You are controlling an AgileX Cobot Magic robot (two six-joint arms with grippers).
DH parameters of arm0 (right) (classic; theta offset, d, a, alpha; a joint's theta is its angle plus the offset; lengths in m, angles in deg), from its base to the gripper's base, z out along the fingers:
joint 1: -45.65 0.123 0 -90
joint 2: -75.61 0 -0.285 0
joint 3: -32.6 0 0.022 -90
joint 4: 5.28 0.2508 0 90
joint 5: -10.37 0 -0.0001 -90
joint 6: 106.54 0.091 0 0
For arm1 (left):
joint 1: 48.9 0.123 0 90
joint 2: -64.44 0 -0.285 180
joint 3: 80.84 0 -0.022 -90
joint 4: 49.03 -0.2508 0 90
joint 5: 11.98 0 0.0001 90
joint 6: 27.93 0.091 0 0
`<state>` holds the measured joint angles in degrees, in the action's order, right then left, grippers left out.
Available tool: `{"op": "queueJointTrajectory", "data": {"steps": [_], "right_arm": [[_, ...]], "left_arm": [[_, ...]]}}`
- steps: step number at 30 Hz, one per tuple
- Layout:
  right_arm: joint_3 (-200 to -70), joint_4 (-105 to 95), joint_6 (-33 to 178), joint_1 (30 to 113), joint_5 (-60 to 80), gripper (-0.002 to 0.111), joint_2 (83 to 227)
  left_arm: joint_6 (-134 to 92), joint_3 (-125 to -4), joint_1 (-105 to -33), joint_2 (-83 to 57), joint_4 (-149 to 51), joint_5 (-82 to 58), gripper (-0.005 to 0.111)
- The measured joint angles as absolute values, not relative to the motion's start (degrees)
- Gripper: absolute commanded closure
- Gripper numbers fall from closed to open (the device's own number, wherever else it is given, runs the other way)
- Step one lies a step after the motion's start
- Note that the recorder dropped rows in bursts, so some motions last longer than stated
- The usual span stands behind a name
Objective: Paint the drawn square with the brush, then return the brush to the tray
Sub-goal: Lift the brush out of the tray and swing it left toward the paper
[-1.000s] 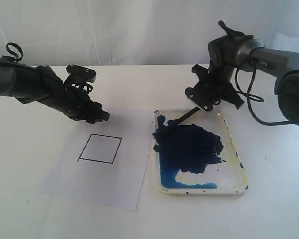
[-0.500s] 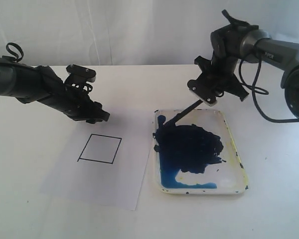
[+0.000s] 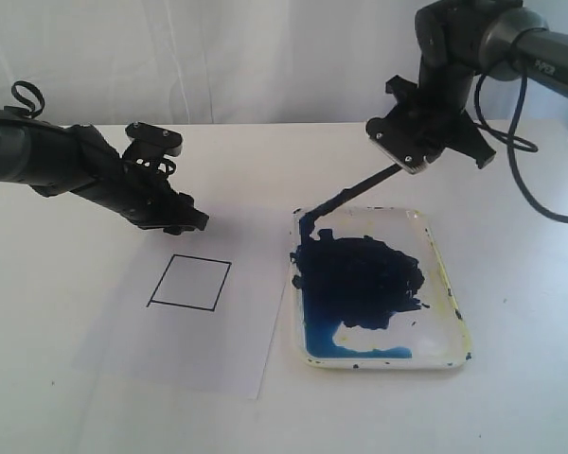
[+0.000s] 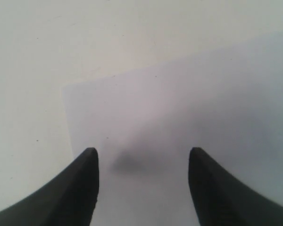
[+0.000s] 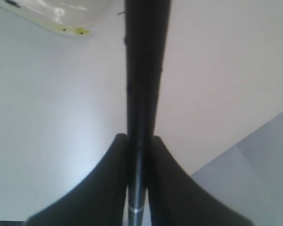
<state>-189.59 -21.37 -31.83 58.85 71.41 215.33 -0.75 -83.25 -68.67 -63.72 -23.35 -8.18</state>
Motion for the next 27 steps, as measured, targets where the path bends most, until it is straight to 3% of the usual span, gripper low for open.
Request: {"op": "queueJointTrajectory", "data": {"steps": [10,27], "right_arm": [[-187.7,-22.1,-24.1,59.9,75.8,0.108,211.0],[-169.5,-37.2,3.1,72.6,74.6,0.108,204.1]], "left_arm": [[-0.8,-83.3,-68.7,-63.7,-23.4,-8.2,0.047],[-3.2,-83.3,-68.7,-63.7,-23.4,-8.0,0.047]]}}
